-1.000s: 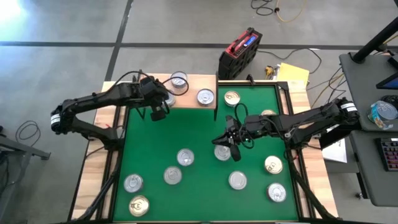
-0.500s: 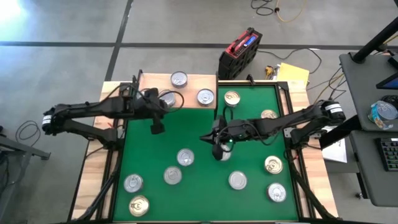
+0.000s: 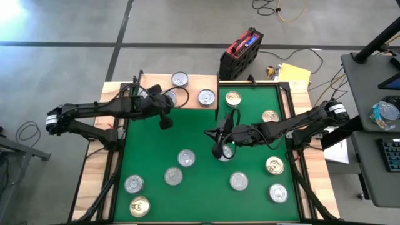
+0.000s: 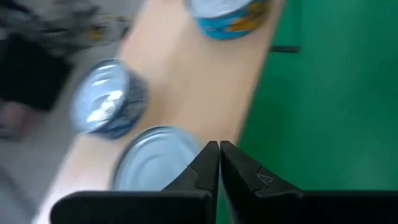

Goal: Stack canned seafood by type on shelf
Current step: Put the bottom right white tuna can on the shelf

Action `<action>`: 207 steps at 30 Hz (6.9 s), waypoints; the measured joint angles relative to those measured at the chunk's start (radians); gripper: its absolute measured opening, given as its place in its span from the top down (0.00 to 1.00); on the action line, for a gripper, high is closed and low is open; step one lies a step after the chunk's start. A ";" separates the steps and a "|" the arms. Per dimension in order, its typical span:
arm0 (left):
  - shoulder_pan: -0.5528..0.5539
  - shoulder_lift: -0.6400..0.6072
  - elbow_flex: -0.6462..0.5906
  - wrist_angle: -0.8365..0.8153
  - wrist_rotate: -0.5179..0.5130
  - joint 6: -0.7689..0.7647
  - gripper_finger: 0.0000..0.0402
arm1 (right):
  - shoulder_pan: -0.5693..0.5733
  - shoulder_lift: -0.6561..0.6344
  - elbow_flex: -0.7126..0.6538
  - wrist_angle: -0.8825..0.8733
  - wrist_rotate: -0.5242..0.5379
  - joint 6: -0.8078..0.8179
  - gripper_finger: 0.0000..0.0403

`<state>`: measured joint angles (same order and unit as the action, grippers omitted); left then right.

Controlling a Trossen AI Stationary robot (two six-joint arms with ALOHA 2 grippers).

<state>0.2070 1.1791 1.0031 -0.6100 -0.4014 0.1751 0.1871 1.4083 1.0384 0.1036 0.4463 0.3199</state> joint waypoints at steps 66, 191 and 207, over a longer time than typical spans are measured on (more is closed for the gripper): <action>0.225 0.041 0.008 -0.019 0.173 0.105 1.00 | 0.000 0.000 -0.012 0.002 0.028 0.010 0.97; 0.315 0.210 0.271 -0.389 0.235 0.248 1.00 | 0.001 0.000 -0.012 -0.018 0.026 0.020 0.97; 0.317 0.212 0.269 -0.366 0.219 0.243 1.00 | 0.001 0.000 -0.012 -0.018 0.026 0.020 0.97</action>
<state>0.5243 1.3911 1.2724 -0.9760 -0.1828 0.4183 0.1879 1.4078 1.0264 0.0860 0.4725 0.3401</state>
